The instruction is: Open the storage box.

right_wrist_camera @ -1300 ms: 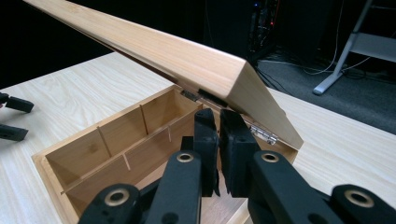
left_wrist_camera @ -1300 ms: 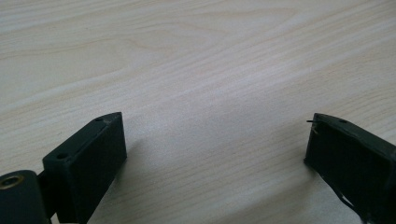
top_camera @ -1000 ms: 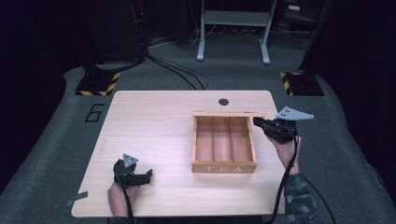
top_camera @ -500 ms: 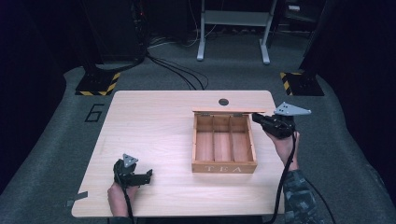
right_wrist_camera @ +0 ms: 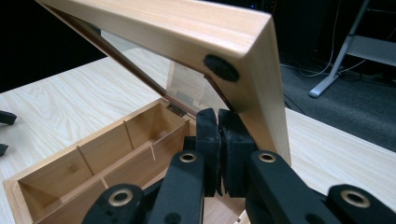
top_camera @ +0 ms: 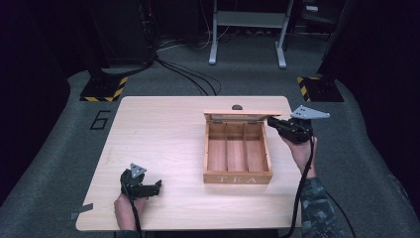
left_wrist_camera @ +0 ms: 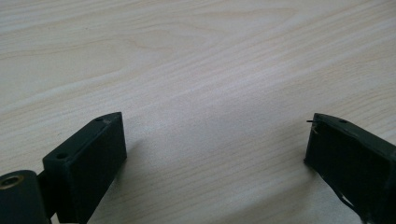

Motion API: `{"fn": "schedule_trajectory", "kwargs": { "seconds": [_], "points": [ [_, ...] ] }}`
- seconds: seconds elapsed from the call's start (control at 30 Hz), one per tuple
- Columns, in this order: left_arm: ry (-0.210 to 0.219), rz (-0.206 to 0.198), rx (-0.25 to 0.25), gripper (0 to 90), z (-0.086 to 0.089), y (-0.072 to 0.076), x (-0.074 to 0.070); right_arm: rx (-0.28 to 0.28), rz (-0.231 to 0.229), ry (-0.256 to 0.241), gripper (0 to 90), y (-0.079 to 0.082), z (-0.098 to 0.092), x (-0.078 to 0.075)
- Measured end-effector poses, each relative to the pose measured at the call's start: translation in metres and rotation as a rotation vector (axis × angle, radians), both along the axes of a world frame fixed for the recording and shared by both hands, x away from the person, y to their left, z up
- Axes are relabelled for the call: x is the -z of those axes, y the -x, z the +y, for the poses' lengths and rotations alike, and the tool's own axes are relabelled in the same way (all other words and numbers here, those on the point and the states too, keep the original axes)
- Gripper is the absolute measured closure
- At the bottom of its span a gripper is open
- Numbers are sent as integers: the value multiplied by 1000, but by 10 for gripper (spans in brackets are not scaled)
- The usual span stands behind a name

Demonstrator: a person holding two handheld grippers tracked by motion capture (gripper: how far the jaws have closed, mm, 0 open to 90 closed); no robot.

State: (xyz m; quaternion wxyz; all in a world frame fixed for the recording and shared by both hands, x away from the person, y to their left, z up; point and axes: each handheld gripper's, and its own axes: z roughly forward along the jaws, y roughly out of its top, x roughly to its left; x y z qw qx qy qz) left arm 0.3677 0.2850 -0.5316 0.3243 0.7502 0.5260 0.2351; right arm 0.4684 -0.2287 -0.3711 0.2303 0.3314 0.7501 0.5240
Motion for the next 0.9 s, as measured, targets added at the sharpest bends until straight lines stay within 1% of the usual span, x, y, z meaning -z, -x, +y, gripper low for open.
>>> {"fn": "schedule_trajectory", "kwargs": {
  "seconds": [0.1,0.9],
  "points": [
    [0,0,0,49,0,0,0,4,10,-3,870,-1,0,1],
    [0,0,1,49,0,0,0,6,13,4,870,-12,0,1]
  ]
}}
